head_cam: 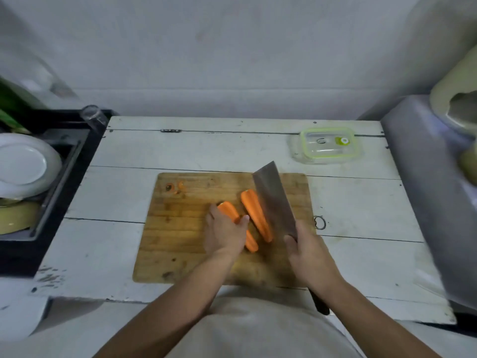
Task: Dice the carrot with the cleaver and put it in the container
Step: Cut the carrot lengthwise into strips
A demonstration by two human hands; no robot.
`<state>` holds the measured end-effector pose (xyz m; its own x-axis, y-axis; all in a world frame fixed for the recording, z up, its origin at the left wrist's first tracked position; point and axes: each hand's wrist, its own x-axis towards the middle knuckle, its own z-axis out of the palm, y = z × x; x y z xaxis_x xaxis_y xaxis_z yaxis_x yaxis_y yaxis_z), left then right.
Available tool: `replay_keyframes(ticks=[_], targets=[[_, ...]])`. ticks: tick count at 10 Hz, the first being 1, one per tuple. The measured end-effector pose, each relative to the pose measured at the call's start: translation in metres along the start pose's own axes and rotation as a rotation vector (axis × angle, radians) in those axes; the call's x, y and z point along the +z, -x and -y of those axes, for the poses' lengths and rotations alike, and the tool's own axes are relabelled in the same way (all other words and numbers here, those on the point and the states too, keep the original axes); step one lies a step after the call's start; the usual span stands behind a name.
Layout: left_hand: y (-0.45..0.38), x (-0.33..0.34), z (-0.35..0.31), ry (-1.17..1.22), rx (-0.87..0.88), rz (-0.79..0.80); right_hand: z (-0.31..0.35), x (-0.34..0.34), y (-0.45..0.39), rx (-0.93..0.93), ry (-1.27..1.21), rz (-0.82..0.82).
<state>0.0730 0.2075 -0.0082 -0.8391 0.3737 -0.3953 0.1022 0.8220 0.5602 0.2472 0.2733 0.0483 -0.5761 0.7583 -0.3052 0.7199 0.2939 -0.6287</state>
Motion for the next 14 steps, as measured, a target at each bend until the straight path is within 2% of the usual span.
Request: replay_keyframes(ticks=[2, 3, 4, 5, 6, 7, 8, 9, 10, 11, 12, 13, 14], targets=[[0.002, -0.013, -0.002, -0.141, 0.089, -0.030, -0.017, -0.017, -0.022, 0.091, -0.108, -0.090], [-0.012, -0.057, 0.036, -0.357, 0.277, -0.135, -0.024, -0.018, -0.024, 0.134, -0.153, -0.107], [-0.031, -0.096, 0.074, -0.685, 0.488, -0.186, -0.025, -0.015, -0.021, 0.145, -0.137, -0.110], [-0.049, -0.100, 0.108, -0.903, 0.688, -0.079, -0.021, -0.011, -0.019, 0.170, -0.125, -0.128], [-0.057, -0.100, 0.117, -0.773, 0.837, -0.119, -0.015, -0.004, -0.017, 0.199, -0.096, -0.155], [-0.062, -0.092, 0.080, -0.684, 1.042, -0.088, -0.006, 0.005, -0.012, 0.260, -0.076, -0.189], [-0.074, -0.062, 0.022, -0.729, 1.451, 0.110, 0.003, 0.011, -0.004, 0.314, -0.060, -0.216], [-0.084, -0.032, -0.023, -0.939, 1.774, 0.223, 0.007, 0.013, 0.006, 0.375, -0.066, -0.248], [-0.095, -0.022, -0.042, -1.007, 1.939, 0.237, 0.008, 0.014, 0.015, 0.435, -0.091, -0.289], [-0.093, -0.037, -0.030, -0.768, 1.728, 0.189, 0.006, 0.014, 0.019, 0.455, -0.105, -0.301], [-0.067, -0.072, -0.002, -0.068, 0.817, 0.417, 0.003, 0.014, 0.015, 0.439, -0.100, -0.268], [-0.059, -0.086, 0.023, 0.727, -0.068, 0.522, 0.003, 0.014, 0.001, 0.386, -0.090, -0.235], [-0.058, -0.081, 0.039, 0.929, -0.280, 0.526, 0.007, 0.011, -0.016, 0.300, -0.086, -0.186]])
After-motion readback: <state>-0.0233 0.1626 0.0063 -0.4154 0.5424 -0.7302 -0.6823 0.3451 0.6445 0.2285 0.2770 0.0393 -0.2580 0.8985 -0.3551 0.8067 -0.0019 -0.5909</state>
